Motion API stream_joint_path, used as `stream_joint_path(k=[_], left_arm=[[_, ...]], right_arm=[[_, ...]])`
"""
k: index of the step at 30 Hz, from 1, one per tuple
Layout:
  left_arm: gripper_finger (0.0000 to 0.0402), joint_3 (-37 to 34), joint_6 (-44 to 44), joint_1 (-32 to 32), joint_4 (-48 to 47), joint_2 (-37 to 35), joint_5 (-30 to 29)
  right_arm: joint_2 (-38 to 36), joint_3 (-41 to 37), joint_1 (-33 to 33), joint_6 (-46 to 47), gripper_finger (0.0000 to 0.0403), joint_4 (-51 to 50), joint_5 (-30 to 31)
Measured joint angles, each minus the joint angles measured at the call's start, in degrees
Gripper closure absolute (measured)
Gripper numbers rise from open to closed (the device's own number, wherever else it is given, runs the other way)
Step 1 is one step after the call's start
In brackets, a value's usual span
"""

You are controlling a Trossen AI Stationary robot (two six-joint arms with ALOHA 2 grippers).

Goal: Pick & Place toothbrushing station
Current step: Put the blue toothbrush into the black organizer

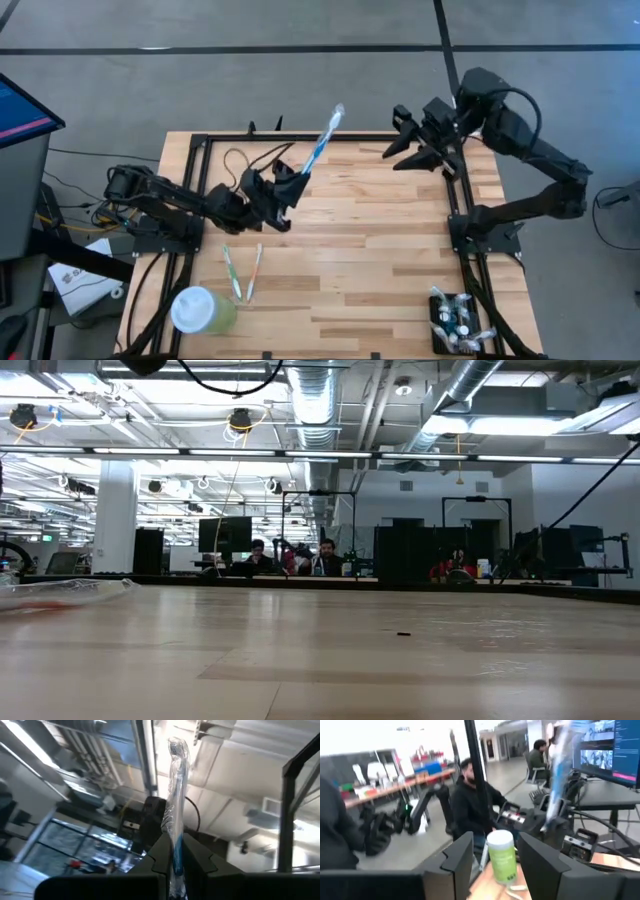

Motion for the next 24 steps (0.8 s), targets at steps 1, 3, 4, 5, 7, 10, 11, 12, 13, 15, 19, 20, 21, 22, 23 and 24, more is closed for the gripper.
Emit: stream_joint_path(k=[1, 3, 4, 5, 7, 10, 11, 12, 13, 15, 19, 20, 21, 22, 23, 24], left_arm=[[0.0388, 0.0, 1.8, -0.9, 0.4, 0.4, -1.8], [0.0388, 0.1, 4.6, -2.7, 0.4, 1.7, -5.5], [0.0388, 0.6, 5.7, -3.3, 1.3, 2.8, -7.3], [0.0388, 1.2, 6.8, -3.9, 2.2, 3.8, -8.9], [0.0388, 3.0, 9.3, -4.5, 4.3, 6.0, -12.3], [0.0388, 6.4, 12.0, -4.7, 4.8, 9.0, -15.7], [0.0388, 7.8, 12.8, -4.7, 4.9, 9.9, -16.5], [0.0388, 9.2, 13.4, -4.7, 5.0, 10.7, -16.7], [0.0388, 10.1, 13.8, -4.6, 4.9, 11.3, -17.6], [0.0388, 11.4, 14.6, -4.6, 4.8, 12.6, -19.5], [0.0387, 11.7, 13.9, -4.6, 4.7, 13.9, -20.6], [0.0387, 11.7, 13.1, -4.6, 4.8, 14.2, -20.6], [0.0387, 11.7, 12.8, -4.6, 4.6, 14.4, -20.6], [0.0387, 11.7, 12.6, -4.6, 4.3, 14.5, -20.6], [0.0387, 11.7, 11.8, -4.6, 4.2, 14.5, -20.5], [0.0387, 11.7, 11.4, -4.4, 4.3, 14.5, -20.2]], right_arm=[[-0.8, -2.4, -0.6, 2.9, 0.0256, 3.7, 0.0], [-1.8, -7.1, -2.0, 8.2, 0.0255, 12.3, -0.1], [-2.3, -9.5, -2.7, 10.7, 0.0254, 16.2, -0.1], [-2.5, -11.7, -3.4, 13.3, 0.0254, 20.3, -0.1], [-2.2, -15.6, -4.8, 19.2, 0.0255, 29.4, -0.1], [-1.5, -19.3, -6.6, 27.2, 0.0254, 41.7, -0.9], [-1.2, -19.8, -7.0, 28.9, 0.0254, 44.1, -1.1], [-1.0, -20.1, -7.3, 30.1, 0.0253, 44.9, -0.9], [-0.4, -20.1, -7.3, 30.9, 0.0252, 45.3, -0.4], [0.7, -20.1, -7.1, 32.9, 0.0252, 45.2, 0.6], [1.5, -20.1, -6.7, 36.6, 0.0254, 45.6, 0.2], [1.6, -20.1, -6.7, 37.6, 0.0255, 45.5, 0.2], [1.6, -20.1, -6.7, 38.2, 0.0255, 45.5, 0.2], [1.6, -20.1, -6.8, 38.2, 0.0255, 45.5, 0.2], [1.6, -20.1, -6.8, 37.7, 0.0254, 45.5, 0.3], [1.6, -20.1, -6.8, 36.8, 0.0253, 45.5, 0.3]])
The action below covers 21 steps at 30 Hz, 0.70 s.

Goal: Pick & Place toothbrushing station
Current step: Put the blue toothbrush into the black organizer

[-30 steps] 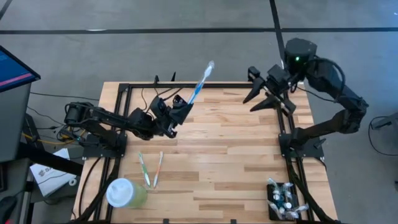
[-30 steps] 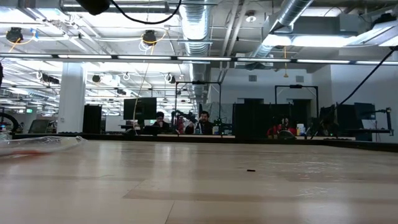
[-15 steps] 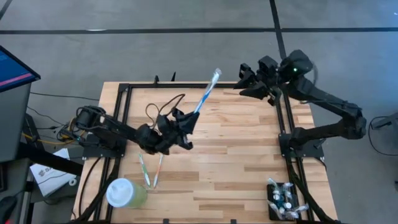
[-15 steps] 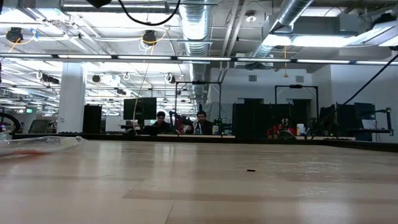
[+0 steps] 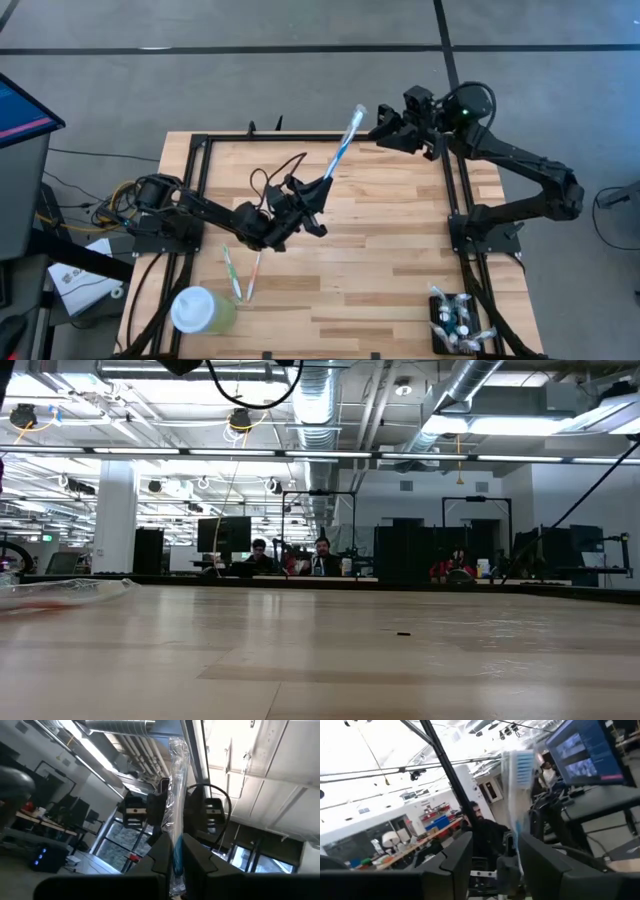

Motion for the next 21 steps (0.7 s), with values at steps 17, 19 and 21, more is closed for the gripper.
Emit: stream_joint_path(k=[17, 19, 21], left_arm=[[0.0387, 0.0, -7.2, 1.9, -5.2, 0.1, 4.8], [0.0387, 0.0, -7.6, 2.2, -5.4, 0.1, 5.0], [0.0387, 0.0, -7.6, 2.3, -5.5, 0.1, 5.0]], right_arm=[[2.6, 0.0, 0.1, -8.0, 0.0269, 0.8, 1.2], [3.0, 0.1, 0.3, -7.9, 0.0271, 1.3, 1.2], [3.5, 0.0, 0.4, -7.6, 0.0272, 1.1, 1.2]])
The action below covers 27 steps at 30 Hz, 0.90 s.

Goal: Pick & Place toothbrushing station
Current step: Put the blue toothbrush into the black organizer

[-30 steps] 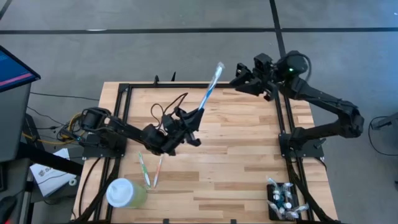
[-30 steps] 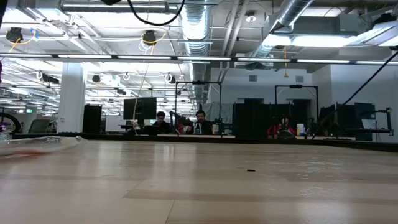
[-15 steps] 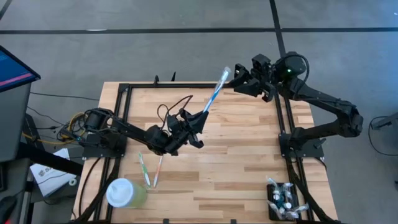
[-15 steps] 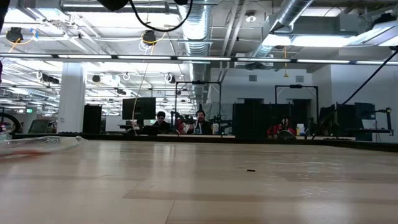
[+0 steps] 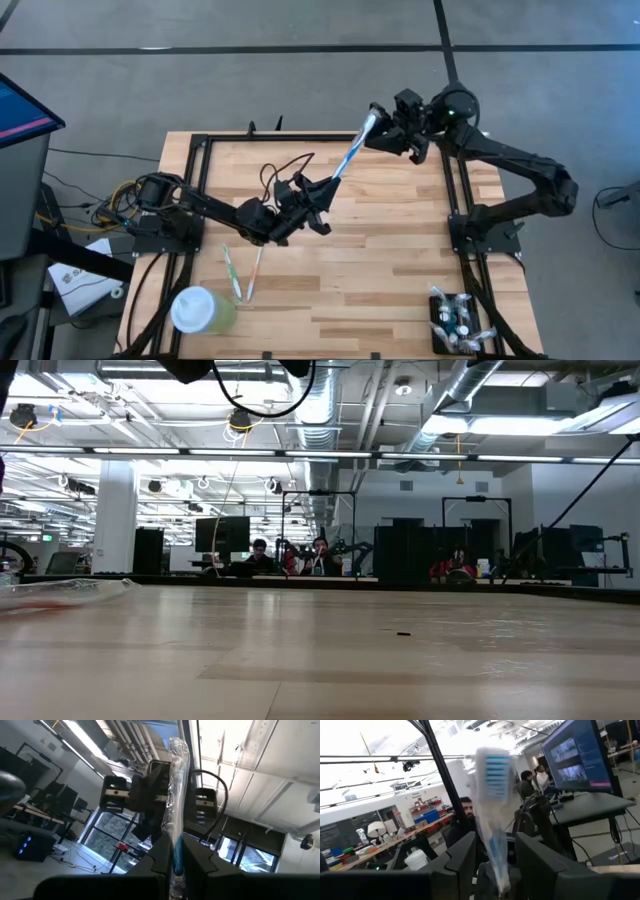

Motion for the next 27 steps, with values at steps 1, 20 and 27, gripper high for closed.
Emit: stream_joint_path(k=[1, 20, 27], left_arm=[[0.0387, 0.0, 0.0, 0.0, -0.2, 0.0, -0.1], [0.0387, 0.0, -1.5, 0.8, -2.4, 0.0, -1.0], [0.0387, 0.0, -1.7, 1.1, -2.5, 0.0, -1.3]], right_arm=[[0.2, 0.0, 0.0, 0.0, 0.0273, 0.3, 0.0], [0.3, 0.0, 1.5, 6.3, 0.0273, 5.4, 0.3], [0.3, 0.0, 0.5, 8.1, 0.0273, 7.0, 1.1]])
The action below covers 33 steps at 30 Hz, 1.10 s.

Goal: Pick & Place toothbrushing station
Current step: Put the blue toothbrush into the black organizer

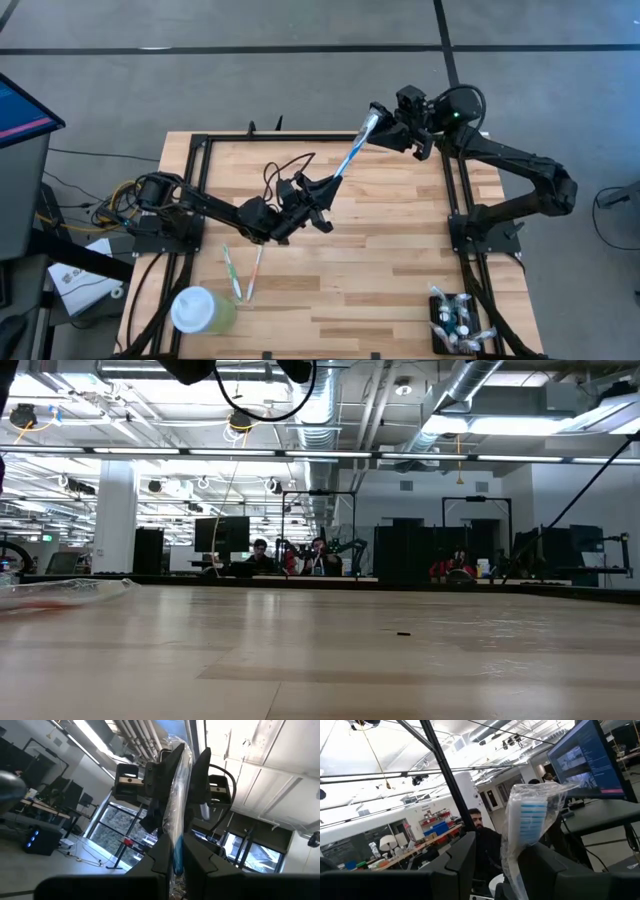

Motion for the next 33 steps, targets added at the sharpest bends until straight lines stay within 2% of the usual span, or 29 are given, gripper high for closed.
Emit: stream_joint_path(k=[13, 20, 28, 33], left_arm=[[0.0387, 0.0, 0.0, 0.0, 0.0, 0.0, -0.1], [0.0387, 0.0, 0.0, 0.0, 0.0, 0.0, 0.1], [0.0378, 0.0, -1.0, -0.1, -0.3, 0.0, 0.5], [0.034, 0.0, -1.0, -0.1, -0.7, 0.0, 0.9]], right_arm=[[0.0, 0.0, 0.1, 0.0, 0.028, -1.6, 0.2], [0.0, 0.0, 0.2, 0.0, 0.0319, -2.5, 0.2], [0.0, 0.0, 0.1, -0.8, 0.0391, -2.6, -0.2], [0.0, 0.0, 0.2, -1.0, 0.0379, -2.6, -0.7]])
